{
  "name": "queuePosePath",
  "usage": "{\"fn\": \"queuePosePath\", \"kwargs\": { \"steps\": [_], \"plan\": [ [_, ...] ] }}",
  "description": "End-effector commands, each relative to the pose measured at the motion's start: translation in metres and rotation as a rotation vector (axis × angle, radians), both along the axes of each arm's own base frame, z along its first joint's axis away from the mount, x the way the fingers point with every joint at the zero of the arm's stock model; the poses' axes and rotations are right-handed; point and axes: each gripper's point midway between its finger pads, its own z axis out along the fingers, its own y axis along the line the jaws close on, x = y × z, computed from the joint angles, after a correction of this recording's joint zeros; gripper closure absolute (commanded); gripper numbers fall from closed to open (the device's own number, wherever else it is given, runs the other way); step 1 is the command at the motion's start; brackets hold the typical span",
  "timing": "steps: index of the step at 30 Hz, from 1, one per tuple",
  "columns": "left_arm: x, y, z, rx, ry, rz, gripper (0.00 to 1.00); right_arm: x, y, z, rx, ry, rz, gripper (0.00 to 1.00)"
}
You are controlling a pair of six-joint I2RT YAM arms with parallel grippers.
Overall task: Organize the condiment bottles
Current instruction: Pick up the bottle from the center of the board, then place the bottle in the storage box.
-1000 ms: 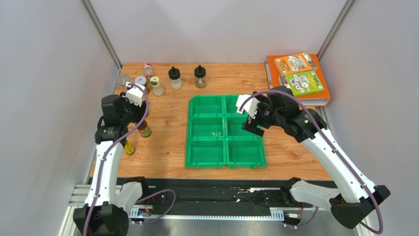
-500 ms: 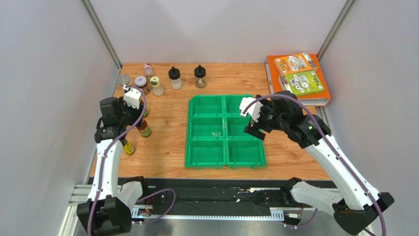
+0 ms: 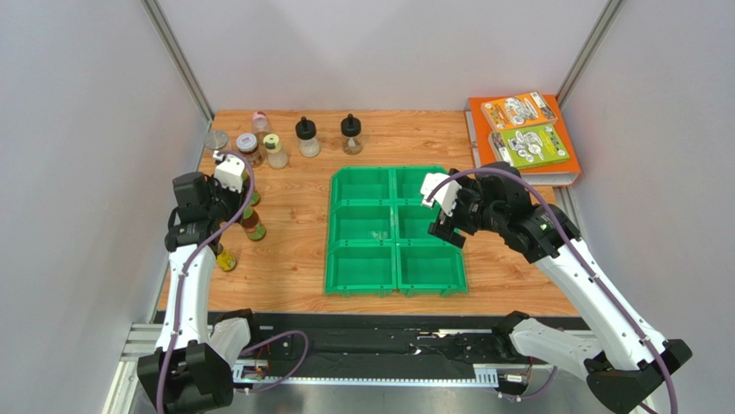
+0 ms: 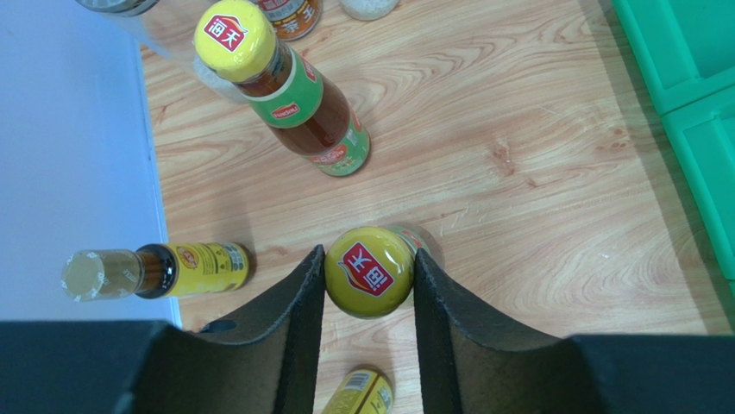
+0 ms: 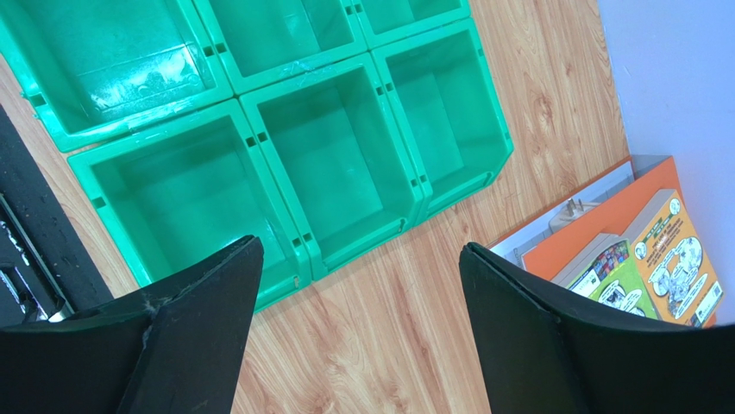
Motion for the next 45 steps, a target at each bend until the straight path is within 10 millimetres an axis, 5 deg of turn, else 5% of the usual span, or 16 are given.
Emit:
{"fn": "queuePosePath", "kwargs": {
  "steps": [1,5,6,15,28,39,45],
  "plan": [
    [0.005,0.000,0.003,-0.012,-0.026,-0.009,0.65,0.000,0.005,0.011,0.051,-0.030,-0.001,0.12],
    [0.006,-0.001,0.003,-0.010,-0.025,-0.022,0.84,0.000,0.005,0.010,0.048,-0.028,0.000,0.13],
    [0.006,-0.003,0.004,-0.011,-0.026,-0.028,1.00,0.000,0.005,0.010,0.051,-0.028,-0.002,0.13],
    [0.009,-0.024,0.028,-0.074,-0.044,-0.139,1.00,0.005,0.006,0.010,0.050,-0.037,-0.013,0.13],
    [0.032,-0.069,0.096,-0.053,-0.129,-0.273,1.00,0.022,-0.001,-0.001,-0.009,-0.053,-0.079,0.13],
    [0.086,-0.156,0.160,-0.070,-0.181,-0.452,1.00,0.052,-0.024,-0.009,-0.071,-0.125,-0.244,0.13],
    [0.120,-0.210,0.175,-0.073,-0.180,-0.538,1.00,0.069,-0.049,-0.007,-0.031,-0.147,-0.370,0.13]
  ]
}}
